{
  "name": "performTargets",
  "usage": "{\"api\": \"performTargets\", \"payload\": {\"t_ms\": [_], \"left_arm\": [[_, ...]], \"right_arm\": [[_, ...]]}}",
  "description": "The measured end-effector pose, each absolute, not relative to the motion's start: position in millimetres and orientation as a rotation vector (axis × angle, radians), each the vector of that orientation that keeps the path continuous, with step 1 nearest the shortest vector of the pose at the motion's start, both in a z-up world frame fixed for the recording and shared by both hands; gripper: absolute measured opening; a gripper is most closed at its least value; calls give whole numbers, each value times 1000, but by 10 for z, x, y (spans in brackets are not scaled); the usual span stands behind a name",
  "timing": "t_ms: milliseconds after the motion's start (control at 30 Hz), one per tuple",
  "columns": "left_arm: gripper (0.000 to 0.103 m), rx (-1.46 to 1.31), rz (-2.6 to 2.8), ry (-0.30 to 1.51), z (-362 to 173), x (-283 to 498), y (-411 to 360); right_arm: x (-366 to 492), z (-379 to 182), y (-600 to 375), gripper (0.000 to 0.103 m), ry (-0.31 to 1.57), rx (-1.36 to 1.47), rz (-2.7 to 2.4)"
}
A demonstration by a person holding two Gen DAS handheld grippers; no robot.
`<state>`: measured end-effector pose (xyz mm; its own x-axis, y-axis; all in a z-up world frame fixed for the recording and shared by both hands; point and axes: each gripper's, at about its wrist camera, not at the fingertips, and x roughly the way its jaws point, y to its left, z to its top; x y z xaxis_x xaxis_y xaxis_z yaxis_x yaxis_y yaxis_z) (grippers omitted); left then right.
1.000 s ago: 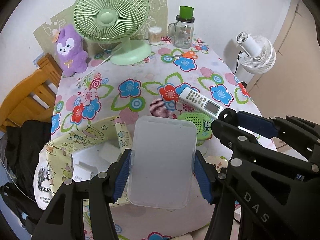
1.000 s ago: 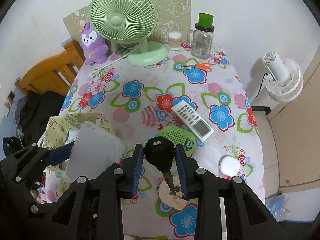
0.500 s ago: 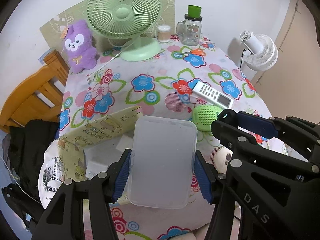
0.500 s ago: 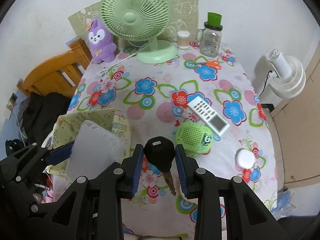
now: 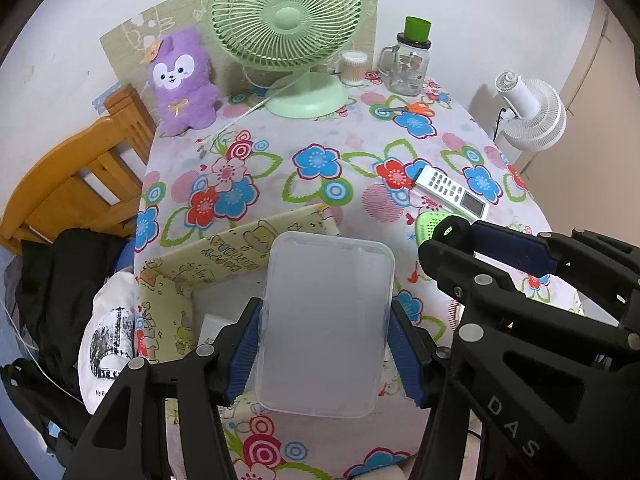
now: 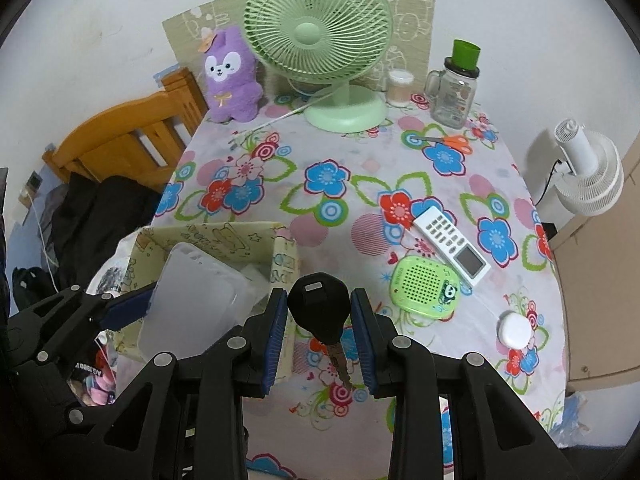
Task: Organize rigid objects
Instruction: 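Lift the power bank and black key and carry both toward the fabric box, then lower the power bank into the box with the left tool while the right tool releases the key inside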
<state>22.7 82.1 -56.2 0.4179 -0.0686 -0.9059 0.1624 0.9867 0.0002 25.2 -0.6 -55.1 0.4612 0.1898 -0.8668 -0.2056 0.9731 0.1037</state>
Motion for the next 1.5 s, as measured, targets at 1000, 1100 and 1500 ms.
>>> {"api": "performTargets", "payload": {"t_ms": [1000, 1100, 1500], "left_arm": [[62, 111, -129, 1223, -974, 371, 1410], [62, 113, -129, 1234, -1015, 392, 1429], [63, 108, -132, 1277, -1168, 462, 1499]], "right_arm": [[431, -947, 666, 36, 1165, -62, 272], [452, -986, 691, 36, 1177, -59, 273], [541, -1153, 776, 36, 1234, -45, 286]]}}
